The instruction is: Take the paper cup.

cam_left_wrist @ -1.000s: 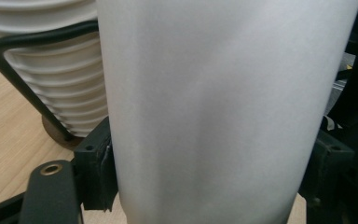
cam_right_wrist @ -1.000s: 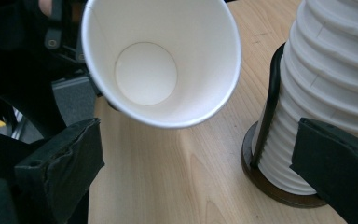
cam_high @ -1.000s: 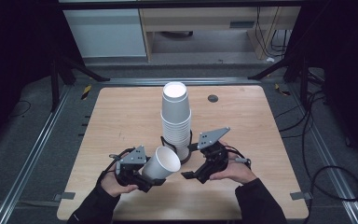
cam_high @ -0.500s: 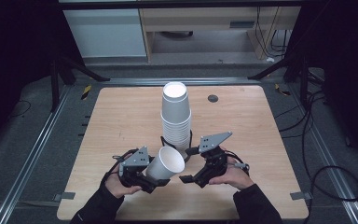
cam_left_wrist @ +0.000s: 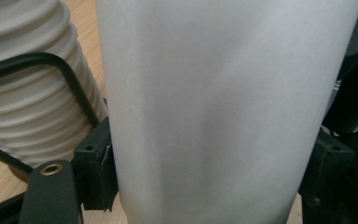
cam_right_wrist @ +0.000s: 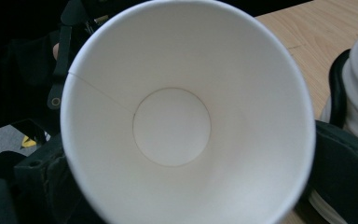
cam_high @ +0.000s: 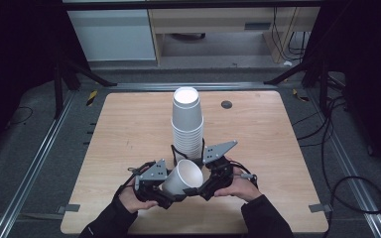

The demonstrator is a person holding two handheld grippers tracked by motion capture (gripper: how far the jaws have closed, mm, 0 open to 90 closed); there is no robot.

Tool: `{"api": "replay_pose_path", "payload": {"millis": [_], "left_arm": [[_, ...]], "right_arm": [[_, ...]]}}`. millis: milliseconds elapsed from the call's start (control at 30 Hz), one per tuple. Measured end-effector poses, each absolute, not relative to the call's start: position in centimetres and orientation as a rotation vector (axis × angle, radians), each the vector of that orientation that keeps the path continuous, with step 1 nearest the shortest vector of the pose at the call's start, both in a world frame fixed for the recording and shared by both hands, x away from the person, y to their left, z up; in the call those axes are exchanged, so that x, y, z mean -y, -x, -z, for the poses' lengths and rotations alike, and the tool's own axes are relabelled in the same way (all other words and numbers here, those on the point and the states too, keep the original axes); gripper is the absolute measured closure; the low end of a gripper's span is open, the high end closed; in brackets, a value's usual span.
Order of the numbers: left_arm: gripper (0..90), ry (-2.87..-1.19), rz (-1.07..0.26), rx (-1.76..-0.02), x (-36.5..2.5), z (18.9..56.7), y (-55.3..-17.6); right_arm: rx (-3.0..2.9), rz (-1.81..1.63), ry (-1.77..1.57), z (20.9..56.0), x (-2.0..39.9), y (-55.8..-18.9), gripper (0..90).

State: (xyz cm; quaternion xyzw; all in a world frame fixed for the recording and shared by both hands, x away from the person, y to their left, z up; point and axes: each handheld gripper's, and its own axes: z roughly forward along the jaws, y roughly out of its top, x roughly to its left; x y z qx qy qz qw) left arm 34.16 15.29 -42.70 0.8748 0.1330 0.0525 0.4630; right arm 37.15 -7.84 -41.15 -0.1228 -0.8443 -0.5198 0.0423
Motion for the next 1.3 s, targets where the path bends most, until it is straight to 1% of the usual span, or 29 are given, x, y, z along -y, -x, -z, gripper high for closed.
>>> {"api": "replay_pose_path", "payload": {"millis": [467,833,967,1067,1300], "left_arm": [[22.2,-2.167,-0.13,-0.325,-15.0,42.8,-34.2],[21.8,-2.162,-0.126,-0.325,-15.0,42.8,-34.2],[20.7,-2.153,-0.129,-0.334,-15.0,42.7,-34.1],[17.4,-2.165,-0.124,-0.345,-14.9,42.9,-34.2],[16.2,-2.161,-0.126,-0.376,-15.3,43.0,-34.3]], "right_arm": [[2.593,1.592,0.353,41.5,7.3,-37.1,8.0],[2.588,1.594,0.353,41.4,7.4,-37.0,9.4],[2.583,1.599,0.353,41.3,7.5,-37.1,9.3],[2.583,1.616,0.352,40.8,7.6,-37.1,9.3],[2.601,1.653,0.366,39.6,8.5,-37.1,9.4]]}}
